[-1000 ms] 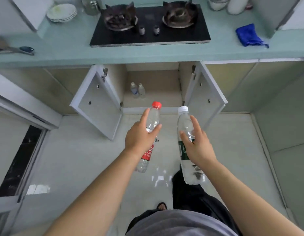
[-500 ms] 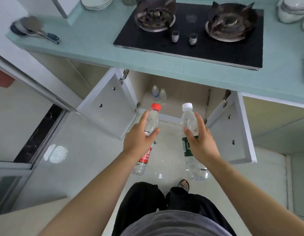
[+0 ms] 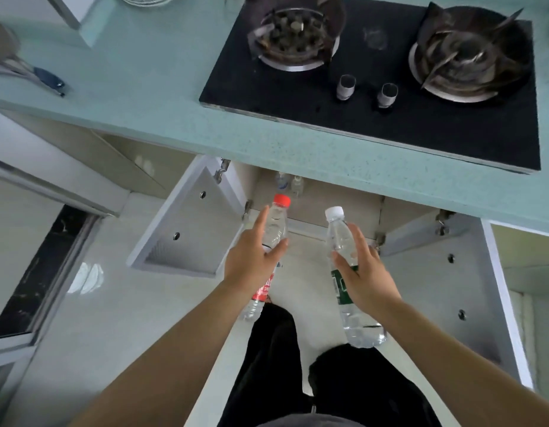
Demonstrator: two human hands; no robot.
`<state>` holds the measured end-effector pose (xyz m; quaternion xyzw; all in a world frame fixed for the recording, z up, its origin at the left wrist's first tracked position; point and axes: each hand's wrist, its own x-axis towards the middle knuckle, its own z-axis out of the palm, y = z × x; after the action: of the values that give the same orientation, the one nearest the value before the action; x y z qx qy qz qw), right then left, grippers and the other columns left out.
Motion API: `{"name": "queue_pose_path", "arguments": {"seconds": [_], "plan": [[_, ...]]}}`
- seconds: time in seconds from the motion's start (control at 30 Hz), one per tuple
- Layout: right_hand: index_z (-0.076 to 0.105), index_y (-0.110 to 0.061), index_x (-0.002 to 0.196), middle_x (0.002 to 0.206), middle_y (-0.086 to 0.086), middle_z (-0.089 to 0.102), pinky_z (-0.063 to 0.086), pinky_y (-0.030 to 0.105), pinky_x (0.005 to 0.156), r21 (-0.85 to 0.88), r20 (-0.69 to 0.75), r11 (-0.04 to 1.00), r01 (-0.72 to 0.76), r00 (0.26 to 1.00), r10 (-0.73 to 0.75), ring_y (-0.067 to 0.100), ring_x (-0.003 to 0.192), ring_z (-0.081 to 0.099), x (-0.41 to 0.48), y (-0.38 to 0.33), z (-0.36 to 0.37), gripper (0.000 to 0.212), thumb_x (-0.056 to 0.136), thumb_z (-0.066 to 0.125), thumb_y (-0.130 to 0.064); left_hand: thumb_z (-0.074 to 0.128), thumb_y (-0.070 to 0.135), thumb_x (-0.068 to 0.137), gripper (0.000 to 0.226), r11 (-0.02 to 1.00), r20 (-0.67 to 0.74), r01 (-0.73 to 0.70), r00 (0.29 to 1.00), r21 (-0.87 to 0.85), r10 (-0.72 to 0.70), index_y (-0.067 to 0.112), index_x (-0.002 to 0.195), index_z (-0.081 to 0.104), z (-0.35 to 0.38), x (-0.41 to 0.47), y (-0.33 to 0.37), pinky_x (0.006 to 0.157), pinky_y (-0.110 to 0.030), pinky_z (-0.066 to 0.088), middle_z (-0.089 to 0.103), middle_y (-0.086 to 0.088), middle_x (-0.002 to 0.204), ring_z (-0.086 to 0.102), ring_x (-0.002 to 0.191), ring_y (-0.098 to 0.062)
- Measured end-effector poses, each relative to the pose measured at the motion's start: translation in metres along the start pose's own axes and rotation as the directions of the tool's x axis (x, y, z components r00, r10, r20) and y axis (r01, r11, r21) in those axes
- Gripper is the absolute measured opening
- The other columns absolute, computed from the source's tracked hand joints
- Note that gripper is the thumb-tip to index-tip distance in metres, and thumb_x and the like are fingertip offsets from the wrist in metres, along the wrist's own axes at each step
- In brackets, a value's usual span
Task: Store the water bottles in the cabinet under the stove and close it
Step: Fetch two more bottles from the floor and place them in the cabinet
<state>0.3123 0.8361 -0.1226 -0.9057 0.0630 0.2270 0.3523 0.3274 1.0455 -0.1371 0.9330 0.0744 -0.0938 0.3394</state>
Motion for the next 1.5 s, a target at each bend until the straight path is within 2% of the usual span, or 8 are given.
{"name": "queue_pose_path", "arguments": {"seconds": [0.23, 0.5, 0.67, 0.87, 1.03, 1.2, 1.37, 1.5], "plan": [[0.002, -0.052, 0.140, 0.110, 0.000, 0.040, 0.037, 0.031, 0.059, -0.108, 0.153, 0.994, 0.000, 0.988, 0.016, 0.022, 0.074, 0.053, 0.089, 0.002, 0.036, 0.057, 0.093, 0.035, -0.049, 0.049, 0.057, 0.085, 0.073, 0.994, 0.081, 0.078, 0.993, 0.072, -0.084, 0.047, 0.144, 0.007, 0.031, 0.072, -0.050, 0.076, -0.035, 0.042, 0.053, -0.006, 0.101, 0.058, 0.092, -0.028], [-0.005, -0.051, 0.139, 0.123, 0.006, 0.041, 0.044, 0.036, 0.078, -0.248, 0.255, 0.962, 0.111, 0.966, -0.045, 0.024, 0.079, 0.058, 0.209, 0.094, 0.113, 0.063, 0.092, 0.037, -0.051, 0.051, 0.055, 0.086, 0.073, 0.981, 0.059, 0.165, 0.983, 0.104, -0.172, 0.047, 0.144, 0.007, 0.136, 0.139, -0.131, 0.076, -0.033, 0.041, 0.052, -0.003, 0.110, 0.060, 0.094, -0.030], [0.000, -0.049, 0.140, 0.122, 0.006, 0.042, 0.051, 0.038, 0.077, -0.279, 0.209, 0.946, 0.166, 0.972, -0.109, 0.025, 0.083, 0.064, 0.313, 0.172, 0.177, 0.062, 0.092, 0.038, -0.050, 0.052, 0.054, 0.085, 0.073, 0.984, -0.032, 0.150, 0.989, 0.093, -0.148, 0.049, 0.143, 0.007, 0.234, 0.206, -0.197, 0.072, -0.031, 0.040, 0.051, -0.002, 0.123, 0.059, 0.099, -0.028], [0.005, -0.046, 0.142, 0.122, 0.012, 0.048, 0.047, 0.037, 0.085, -0.321, 0.192, 0.931, 0.176, 0.974, -0.118, 0.029, 0.095, 0.061, 0.454, 0.287, 0.262, 0.063, 0.089, 0.039, -0.055, 0.050, 0.056, 0.086, 0.077, 0.974, -0.027, 0.035, 0.999, 0.225, -0.029, 0.054, 0.140, -0.005, 0.352, 0.296, -0.278, 0.072, -0.037, 0.049, 0.050, -0.005, 0.112, 0.061, 0.093, -0.031], [0.008, -0.051, 0.139, 0.113, 0.013, 0.054, 0.052, 0.044, 0.081, -0.290, 0.199, 0.925, 0.244, 0.961, -0.191, 0.030, 0.086, 0.063, 0.550, 0.358, 0.310, 0.066, 0.081, 0.038, -0.061, 0.050, 0.056, 0.086, 0.079, 0.957, -0.052, -0.012, 0.998, 0.290, 0.028, 0.051, 0.141, -0.007, 0.426, 0.347, -0.323, 0.073, -0.039, 0.051, 0.051, -0.008, 0.119, 0.060, 0.094, -0.031], [0.004, -0.047, 0.142, 0.109, 0.008, 0.040, 0.046, 0.036, 0.078, -0.352, 0.139, 0.901, 0.252, 0.966, -0.216, 0.029, 0.085, 0.053, 0.581, 0.395, 0.318, 0.062, 0.093, 0.042, -0.045, 0.052, 0.057, 0.084, 0.078, 0.972, -0.022, -0.024, 0.999, 0.233, 0.029, 0.050, 0.141, -0.001, 0.467, 0.353, -0.342, 0.079, -0.038, 0.050, 0.058, -0.007, 0.116, 0.060, 0.096, -0.028], [0.007, -0.051, 0.138, 0.107, 0.011, 0.042, 0.051, 0.042, 0.078, -0.254, -0.013, 0.953, 0.165, 0.985, -0.174, 0.031, 0.080, 0.054, 0.580, 0.417, 0.318, 0.061, 0.091, 0.044, -0.042, 0.054, 0.052, 0.085, 0.077, 0.994, -0.052, -0.026, 0.998, 0.107, 0.032, 0.048, 0.142, 0.003, 0.478, 0.355, -0.322, 0.083, -0.039, 0.046, 0.058, -0.007, 0.122, 0.059, 0.102, -0.027], [0.007, -0.049, 0.139, 0.110, 0.012, 0.043, 0.050, 0.045, 0.081, -0.347, -0.039, 0.927, 0.142, 0.985, -0.166, 0.031, 0.092, 0.052, 0.579, 0.428, 0.312, 0.062, 0.089, 0.043, -0.048, 0.055, 0.052, 0.085, 0.078, 0.983, -0.120, -0.117, 0.984, 0.139, 0.134, 0.048, 0.143, 0.004, 0.481, 0.372, -0.298, 0.081, -0.036, 0.045, 0.057, -0.005, 0.119, 0.059, 0.101, -0.026]]}}
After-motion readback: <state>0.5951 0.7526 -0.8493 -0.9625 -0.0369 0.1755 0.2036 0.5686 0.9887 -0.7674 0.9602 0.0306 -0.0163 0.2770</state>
